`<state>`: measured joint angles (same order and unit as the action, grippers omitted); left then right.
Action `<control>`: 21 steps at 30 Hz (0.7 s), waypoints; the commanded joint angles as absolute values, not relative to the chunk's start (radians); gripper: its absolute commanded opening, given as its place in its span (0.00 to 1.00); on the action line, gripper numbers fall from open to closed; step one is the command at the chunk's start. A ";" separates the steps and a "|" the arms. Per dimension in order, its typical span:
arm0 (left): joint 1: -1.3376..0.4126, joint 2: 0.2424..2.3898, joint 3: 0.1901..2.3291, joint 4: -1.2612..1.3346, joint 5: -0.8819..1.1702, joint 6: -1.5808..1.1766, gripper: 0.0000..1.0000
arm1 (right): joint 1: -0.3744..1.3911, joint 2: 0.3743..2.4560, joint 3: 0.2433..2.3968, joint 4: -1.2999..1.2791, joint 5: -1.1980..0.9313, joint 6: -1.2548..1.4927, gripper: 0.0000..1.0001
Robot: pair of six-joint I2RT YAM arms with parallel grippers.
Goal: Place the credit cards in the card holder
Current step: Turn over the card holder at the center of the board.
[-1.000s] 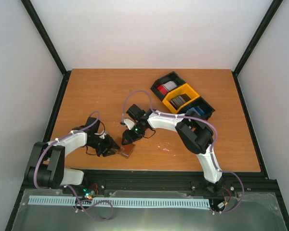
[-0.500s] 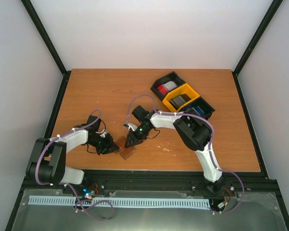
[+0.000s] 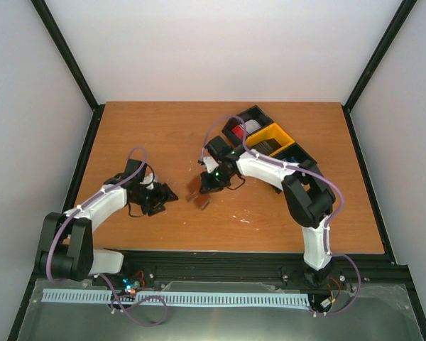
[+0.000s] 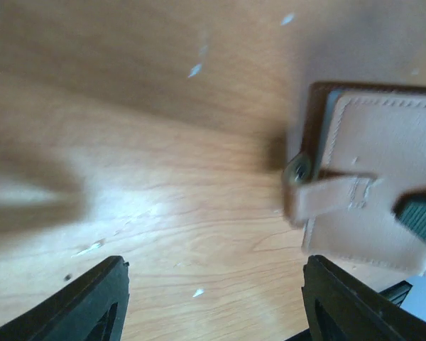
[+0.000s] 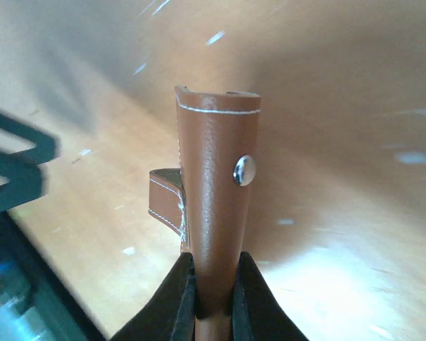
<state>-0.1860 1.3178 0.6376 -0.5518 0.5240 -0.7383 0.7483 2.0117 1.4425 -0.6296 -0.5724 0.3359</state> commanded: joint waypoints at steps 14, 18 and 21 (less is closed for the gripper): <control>-0.184 1.388 0.879 -0.484 0.455 -0.705 0.76 | 0.815 2.006 1.668 -1.221 0.553 0.374 0.03; -0.183 1.396 0.892 -0.508 0.400 -0.719 0.77 | 0.881 2.132 1.737 -1.287 0.648 0.391 0.03; -0.178 1.382 0.903 -0.537 0.330 -0.745 0.77 | 0.937 2.201 1.815 -1.313 0.618 0.389 0.03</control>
<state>-0.1860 1.3918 0.8524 -0.4976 0.4313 -0.7155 0.8680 2.1349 1.7279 -1.2297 0.5365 0.3618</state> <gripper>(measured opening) 0.765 0.079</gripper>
